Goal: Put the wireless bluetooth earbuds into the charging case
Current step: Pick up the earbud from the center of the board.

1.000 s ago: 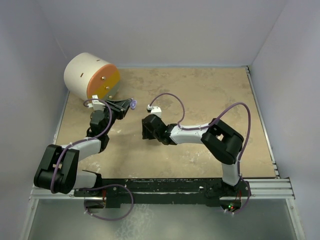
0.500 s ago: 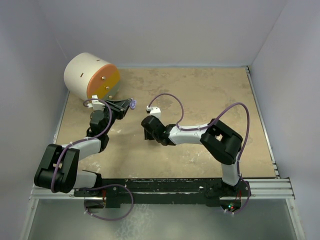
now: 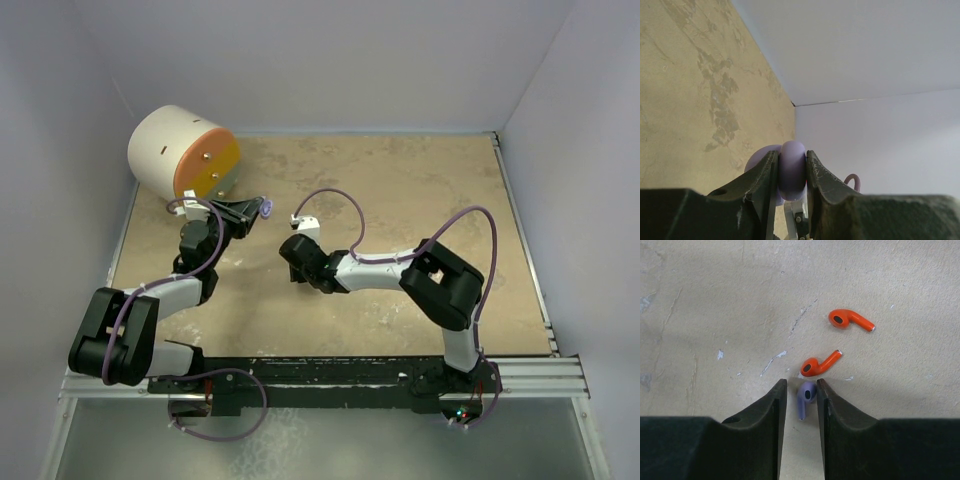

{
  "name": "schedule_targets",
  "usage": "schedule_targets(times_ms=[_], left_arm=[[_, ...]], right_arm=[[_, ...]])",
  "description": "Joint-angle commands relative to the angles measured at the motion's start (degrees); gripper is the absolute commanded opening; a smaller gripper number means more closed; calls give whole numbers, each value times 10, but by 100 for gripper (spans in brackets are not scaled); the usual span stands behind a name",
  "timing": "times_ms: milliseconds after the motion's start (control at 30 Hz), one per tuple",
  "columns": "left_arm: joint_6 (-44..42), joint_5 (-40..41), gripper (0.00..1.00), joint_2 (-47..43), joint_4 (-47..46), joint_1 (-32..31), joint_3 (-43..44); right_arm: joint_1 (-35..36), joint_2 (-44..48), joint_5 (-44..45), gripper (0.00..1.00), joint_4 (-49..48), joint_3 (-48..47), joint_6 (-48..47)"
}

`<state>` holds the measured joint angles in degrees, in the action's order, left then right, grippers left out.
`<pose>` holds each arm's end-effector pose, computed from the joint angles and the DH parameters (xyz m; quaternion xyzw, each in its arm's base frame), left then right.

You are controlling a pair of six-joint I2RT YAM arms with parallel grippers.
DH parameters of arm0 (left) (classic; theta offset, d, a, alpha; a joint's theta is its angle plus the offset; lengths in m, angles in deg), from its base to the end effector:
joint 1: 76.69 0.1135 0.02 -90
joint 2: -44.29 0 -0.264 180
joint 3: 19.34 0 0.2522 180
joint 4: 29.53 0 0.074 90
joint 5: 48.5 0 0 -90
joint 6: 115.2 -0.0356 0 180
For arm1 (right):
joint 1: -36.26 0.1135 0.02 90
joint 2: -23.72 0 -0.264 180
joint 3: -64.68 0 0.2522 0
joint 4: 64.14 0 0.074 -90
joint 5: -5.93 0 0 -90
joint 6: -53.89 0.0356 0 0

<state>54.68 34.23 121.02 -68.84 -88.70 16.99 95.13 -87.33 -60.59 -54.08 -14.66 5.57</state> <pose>0.2541 -0.0587 0.2049 -0.3608 0.6158 -0.5338 0.4535 0.2235 0.3427 0.1563 -0.0514 0.8960 0.1890 0.3985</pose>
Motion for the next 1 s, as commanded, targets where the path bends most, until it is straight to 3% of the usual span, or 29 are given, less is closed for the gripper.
schedule_targets(times_ms=[0, 333, 667, 767, 967], left_arm=[[-3, -8, 0, -1, -40, 6, -7], [-2, -9, 0, -2, -41, 8, -9], [-2, -10, 0, -2, -41, 9, -9], [-2, -10, 0, -1, -41, 9, -10], [-2, -12, 0, -2, -40, 10, -8]], right_arm=[[9, -36, -14, 32, 91, 10, 9], [9, -43, -15, 27, 94, 10, 9], [9, -39, -15, 11, 99, 9, 8], [9, -22, -16, 4, 93, 10, 6], [8, 61, -20, 0, 44, 22, -20]])
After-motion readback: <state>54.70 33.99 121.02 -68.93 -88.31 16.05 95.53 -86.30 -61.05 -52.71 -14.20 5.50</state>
